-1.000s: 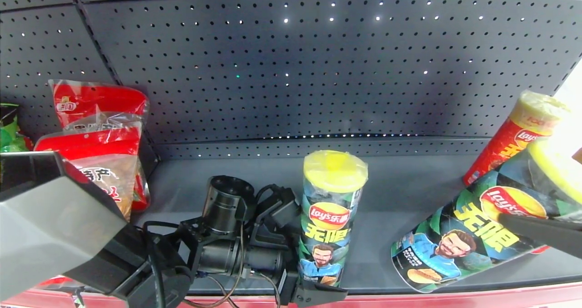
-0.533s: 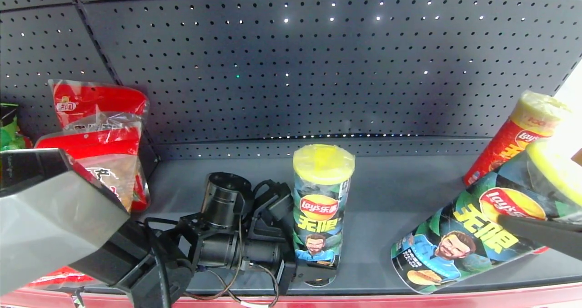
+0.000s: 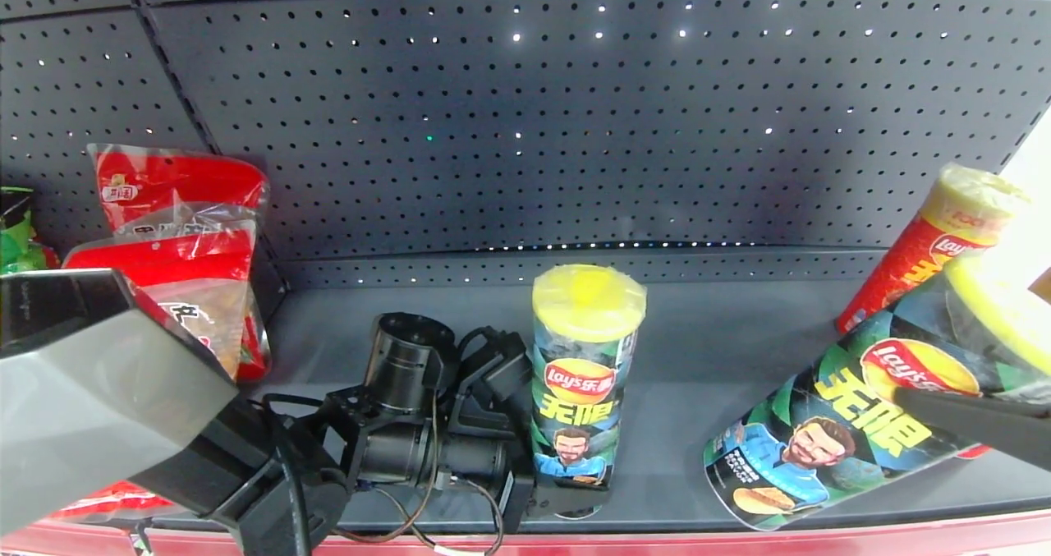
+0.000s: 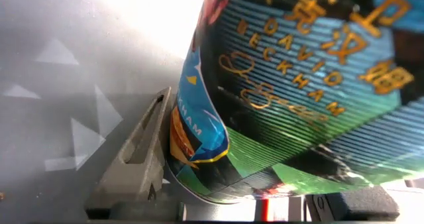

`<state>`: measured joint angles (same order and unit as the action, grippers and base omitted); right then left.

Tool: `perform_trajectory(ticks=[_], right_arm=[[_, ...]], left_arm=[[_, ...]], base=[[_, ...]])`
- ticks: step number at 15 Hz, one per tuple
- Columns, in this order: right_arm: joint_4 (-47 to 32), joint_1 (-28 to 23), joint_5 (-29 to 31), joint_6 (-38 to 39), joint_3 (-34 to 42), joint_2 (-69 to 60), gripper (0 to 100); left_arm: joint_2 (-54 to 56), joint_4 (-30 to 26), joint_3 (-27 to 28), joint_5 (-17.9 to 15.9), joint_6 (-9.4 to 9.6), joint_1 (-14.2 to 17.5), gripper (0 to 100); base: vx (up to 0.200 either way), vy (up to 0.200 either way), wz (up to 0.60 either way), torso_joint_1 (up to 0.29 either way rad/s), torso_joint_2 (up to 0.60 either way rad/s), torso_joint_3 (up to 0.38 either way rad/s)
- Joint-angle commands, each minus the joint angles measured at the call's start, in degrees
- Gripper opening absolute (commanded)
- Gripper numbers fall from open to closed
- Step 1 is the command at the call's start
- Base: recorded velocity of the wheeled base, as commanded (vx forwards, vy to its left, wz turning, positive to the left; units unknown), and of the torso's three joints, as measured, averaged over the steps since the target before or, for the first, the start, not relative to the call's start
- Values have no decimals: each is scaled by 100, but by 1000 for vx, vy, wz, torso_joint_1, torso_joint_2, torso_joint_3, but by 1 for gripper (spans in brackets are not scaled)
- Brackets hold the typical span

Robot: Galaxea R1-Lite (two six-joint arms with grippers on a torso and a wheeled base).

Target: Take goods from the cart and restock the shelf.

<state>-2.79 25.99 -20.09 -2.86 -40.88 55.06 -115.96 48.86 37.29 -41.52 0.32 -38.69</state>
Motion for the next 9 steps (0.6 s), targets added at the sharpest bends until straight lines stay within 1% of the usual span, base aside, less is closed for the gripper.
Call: perform_trajectory(ticks=[1,2,3,6,9], right_arm=[[-2,3,-4,-4,9,13,0],[-2,3,-4,-4,9,22,0],[-2,3,-4,-4,9,22,0],[-2,3,-4,-4,18,4,0],[-2,3,-4,-4,18,4,0]], left_arm=[[47,1,6,-14,3,-33,0],[64,10,6,-14,3,-42,0],[91,10,-11,-5,3,-68,100],[126,1,-90,-5,3,-200,100],[187,1,-275,4,-5,-226,100]], base=[[0,0,0,0,0,0],[0,0,0,0,0,0],[0,0,0,0,0,0],[0,0,0,0,0,0],[0,0,0,0,0,0]])
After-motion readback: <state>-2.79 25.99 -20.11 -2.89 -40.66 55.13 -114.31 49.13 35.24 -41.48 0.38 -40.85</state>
